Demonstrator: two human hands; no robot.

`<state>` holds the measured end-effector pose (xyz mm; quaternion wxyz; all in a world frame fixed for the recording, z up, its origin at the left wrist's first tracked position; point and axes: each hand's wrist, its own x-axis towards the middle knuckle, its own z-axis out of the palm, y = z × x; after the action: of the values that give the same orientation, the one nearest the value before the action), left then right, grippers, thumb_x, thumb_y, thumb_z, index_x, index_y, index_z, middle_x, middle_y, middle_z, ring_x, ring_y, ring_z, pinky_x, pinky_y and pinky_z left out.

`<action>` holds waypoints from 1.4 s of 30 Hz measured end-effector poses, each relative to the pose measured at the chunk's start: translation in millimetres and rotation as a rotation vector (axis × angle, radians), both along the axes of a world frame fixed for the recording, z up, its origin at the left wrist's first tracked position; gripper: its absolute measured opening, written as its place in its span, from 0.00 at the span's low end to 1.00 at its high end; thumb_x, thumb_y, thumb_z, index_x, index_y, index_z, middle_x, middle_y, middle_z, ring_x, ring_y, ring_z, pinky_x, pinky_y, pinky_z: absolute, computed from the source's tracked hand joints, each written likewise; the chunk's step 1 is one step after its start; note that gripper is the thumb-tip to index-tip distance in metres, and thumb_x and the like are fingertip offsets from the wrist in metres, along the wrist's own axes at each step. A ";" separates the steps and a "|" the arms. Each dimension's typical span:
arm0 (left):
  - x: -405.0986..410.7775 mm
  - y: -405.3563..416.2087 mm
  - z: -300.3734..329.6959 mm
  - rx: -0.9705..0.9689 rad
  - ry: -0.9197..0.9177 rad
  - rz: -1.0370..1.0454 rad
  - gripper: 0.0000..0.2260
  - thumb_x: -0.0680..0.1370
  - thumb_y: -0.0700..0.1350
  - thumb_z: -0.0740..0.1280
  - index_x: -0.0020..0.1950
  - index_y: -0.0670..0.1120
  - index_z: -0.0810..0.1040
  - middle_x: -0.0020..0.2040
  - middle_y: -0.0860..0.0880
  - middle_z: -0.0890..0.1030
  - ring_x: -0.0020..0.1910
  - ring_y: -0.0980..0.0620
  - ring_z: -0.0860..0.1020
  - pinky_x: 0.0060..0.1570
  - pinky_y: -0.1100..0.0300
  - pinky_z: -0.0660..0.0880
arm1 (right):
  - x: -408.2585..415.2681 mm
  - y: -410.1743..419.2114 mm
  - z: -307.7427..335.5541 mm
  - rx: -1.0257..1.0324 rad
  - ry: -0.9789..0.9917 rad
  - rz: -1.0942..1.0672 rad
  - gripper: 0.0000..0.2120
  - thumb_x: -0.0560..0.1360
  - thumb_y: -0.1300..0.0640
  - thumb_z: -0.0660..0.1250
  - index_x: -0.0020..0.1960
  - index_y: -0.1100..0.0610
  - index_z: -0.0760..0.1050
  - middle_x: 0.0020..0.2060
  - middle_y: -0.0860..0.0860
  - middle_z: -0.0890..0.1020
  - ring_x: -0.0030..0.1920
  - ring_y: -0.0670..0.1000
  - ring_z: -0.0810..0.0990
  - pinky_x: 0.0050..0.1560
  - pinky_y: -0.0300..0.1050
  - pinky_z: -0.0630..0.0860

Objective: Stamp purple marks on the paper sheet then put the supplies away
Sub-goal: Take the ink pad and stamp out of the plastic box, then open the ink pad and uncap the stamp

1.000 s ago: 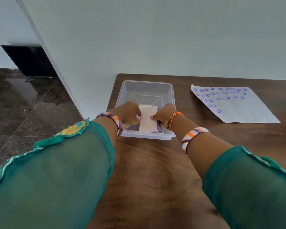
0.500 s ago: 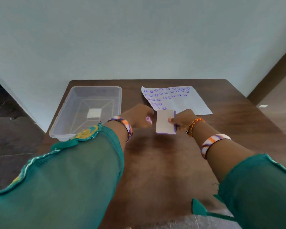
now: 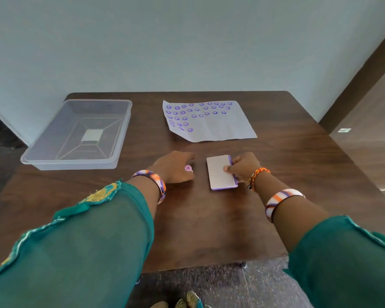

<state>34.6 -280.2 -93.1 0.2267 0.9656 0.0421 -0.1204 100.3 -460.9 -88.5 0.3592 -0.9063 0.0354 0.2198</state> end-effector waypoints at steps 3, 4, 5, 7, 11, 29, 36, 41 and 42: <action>-2.2 -3.5 1.4 0.099 0.006 0.046 0.17 0.74 0.47 0.61 0.63 0.44 0.72 0.60 0.44 0.78 0.57 0.43 0.76 0.55 0.50 0.76 | 4.0 -0.8 -3.2 -0.013 -0.037 0.024 0.18 0.70 0.55 0.72 0.54 0.66 0.79 0.48 0.60 0.82 0.47 0.56 0.80 0.57 0.51 0.79; -2.5 -4.0 2.7 0.131 0.018 0.052 0.16 0.74 0.47 0.61 0.61 0.44 0.73 0.59 0.44 0.78 0.56 0.43 0.77 0.53 0.51 0.75 | 3.5 -1.6 -3.9 -0.014 -0.047 0.025 0.19 0.70 0.54 0.73 0.55 0.66 0.79 0.50 0.60 0.83 0.50 0.57 0.81 0.57 0.51 0.79; -2.4 -4.3 4.1 0.161 0.031 0.056 0.15 0.74 0.47 0.61 0.59 0.44 0.73 0.58 0.44 0.79 0.54 0.44 0.77 0.51 0.52 0.75 | 3.8 -2.1 -4.9 -0.006 -0.054 0.022 0.19 0.69 0.54 0.73 0.54 0.65 0.80 0.51 0.60 0.83 0.52 0.58 0.82 0.57 0.52 0.79; -2.0 -6.1 6.8 0.216 0.043 0.077 0.13 0.74 0.48 0.62 0.55 0.44 0.74 0.57 0.43 0.78 0.51 0.45 0.76 0.49 0.52 0.75 | 5.4 -4.8 -8.3 0.016 -0.050 0.021 0.18 0.68 0.55 0.74 0.53 0.65 0.80 0.51 0.60 0.84 0.53 0.59 0.82 0.57 0.53 0.79; 4.6 -14.3 10.7 0.278 -0.023 0.051 0.31 0.72 0.56 0.67 0.71 0.46 0.65 0.69 0.43 0.69 0.65 0.44 0.70 0.62 0.48 0.72 | 7.8 -7.9 -10.4 0.049 -0.051 0.009 0.18 0.68 0.55 0.74 0.53 0.64 0.81 0.52 0.60 0.84 0.53 0.59 0.82 0.57 0.53 0.79; 29.4 -54.5 9.0 0.302 0.060 -0.137 0.41 0.64 0.60 0.75 0.70 0.45 0.65 0.68 0.46 0.72 0.68 0.46 0.68 0.70 0.49 0.59 | 17.7 -13.7 -10.9 0.051 -0.083 -0.064 0.14 0.75 0.62 0.64 0.59 0.65 0.77 0.56 0.61 0.81 0.56 0.59 0.80 0.53 0.49 0.78; 17.6 -40.6 8.0 0.274 0.094 -0.067 0.43 0.64 0.60 0.75 0.72 0.47 0.62 0.70 0.47 0.69 0.70 0.46 0.66 0.73 0.47 0.57 | 17.4 -28.5 -5.2 -0.043 -0.144 -0.081 0.13 0.76 0.62 0.63 0.58 0.66 0.76 0.56 0.62 0.81 0.56 0.60 0.80 0.54 0.49 0.77; 7.0 -33.0 4.1 0.267 0.101 -0.046 0.44 0.64 0.61 0.74 0.74 0.47 0.60 0.72 0.47 0.66 0.72 0.46 0.64 0.73 0.47 0.56 | 11.4 -26.7 -8.6 -0.055 -0.139 -0.069 0.12 0.76 0.63 0.63 0.58 0.64 0.75 0.55 0.62 0.81 0.55 0.60 0.80 0.49 0.48 0.77; 4.9 -31.8 3.3 0.270 0.102 -0.044 0.45 0.65 0.61 0.74 0.74 0.47 0.58 0.74 0.47 0.65 0.73 0.46 0.62 0.73 0.47 0.55 | 9.6 -25.7 -9.2 -0.058 -0.140 -0.070 0.12 0.76 0.63 0.63 0.58 0.64 0.75 0.56 0.61 0.81 0.55 0.60 0.80 0.48 0.47 0.77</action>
<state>39.5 -311.9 -89.9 0.0897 0.9806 0.0482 -0.1675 109.9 -486.6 -97.7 0.3418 -0.9277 0.0480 0.1423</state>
